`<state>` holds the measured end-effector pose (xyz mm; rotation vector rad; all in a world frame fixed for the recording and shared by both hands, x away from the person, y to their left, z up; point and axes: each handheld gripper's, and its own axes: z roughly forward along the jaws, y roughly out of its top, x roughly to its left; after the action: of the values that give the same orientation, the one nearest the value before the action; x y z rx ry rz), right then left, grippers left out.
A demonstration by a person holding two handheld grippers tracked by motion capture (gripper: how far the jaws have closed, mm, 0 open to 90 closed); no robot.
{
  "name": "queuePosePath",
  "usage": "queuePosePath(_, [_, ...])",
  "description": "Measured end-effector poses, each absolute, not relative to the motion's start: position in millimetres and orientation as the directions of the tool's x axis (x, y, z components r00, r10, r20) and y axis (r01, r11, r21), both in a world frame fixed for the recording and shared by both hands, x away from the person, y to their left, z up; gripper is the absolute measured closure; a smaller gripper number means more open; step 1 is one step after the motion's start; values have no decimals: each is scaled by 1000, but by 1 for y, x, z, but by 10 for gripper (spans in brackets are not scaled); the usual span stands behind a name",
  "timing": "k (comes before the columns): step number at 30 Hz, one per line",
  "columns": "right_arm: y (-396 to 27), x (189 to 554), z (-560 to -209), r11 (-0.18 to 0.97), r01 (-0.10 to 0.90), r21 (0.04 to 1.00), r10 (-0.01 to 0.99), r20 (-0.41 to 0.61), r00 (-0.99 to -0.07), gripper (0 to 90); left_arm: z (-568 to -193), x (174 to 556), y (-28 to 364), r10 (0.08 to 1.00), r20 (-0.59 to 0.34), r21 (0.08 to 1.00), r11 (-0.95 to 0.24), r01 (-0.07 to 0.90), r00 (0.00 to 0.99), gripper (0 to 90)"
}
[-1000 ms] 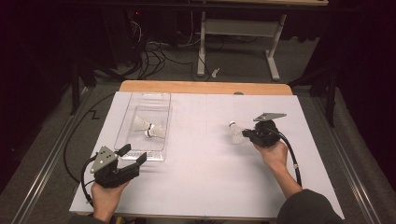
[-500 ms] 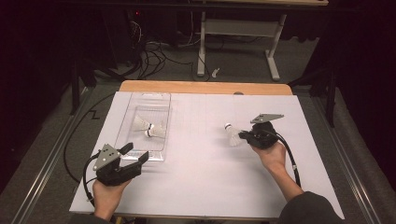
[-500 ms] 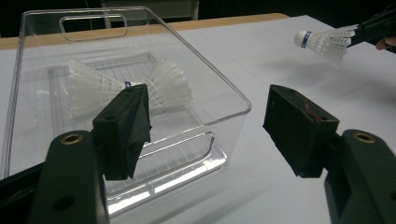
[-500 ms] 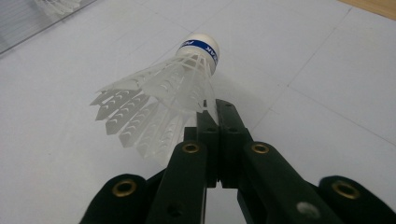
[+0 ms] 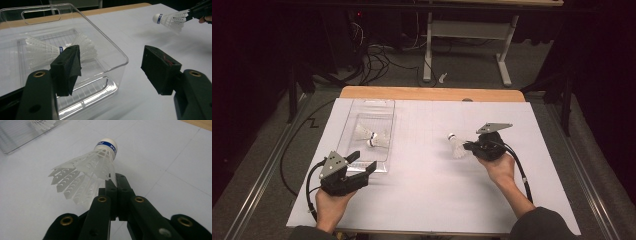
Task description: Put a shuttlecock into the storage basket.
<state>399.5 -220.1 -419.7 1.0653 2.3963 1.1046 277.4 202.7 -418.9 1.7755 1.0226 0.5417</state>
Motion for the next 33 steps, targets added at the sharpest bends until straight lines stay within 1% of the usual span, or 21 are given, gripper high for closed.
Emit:
queuePosePath(8, [-214, 398, -419, 432, 499, 751, 722, 43, -690, 900, -418, 283, 196, 826, -88, 901, -172, 397, 557, 326])
queuePosePath(11, [-212, 398, -419, 435, 501, 748, 722, 42, -691, 900, -418, 286, 191, 820, -72, 893, -200, 402, 568, 326])
queuePosePath(33, [-195, 399, -415, 444, 497, 746, 715, 39, -698, 900, -412, 301, 163, 789, -74, 907, -201, 370, 610, 335])
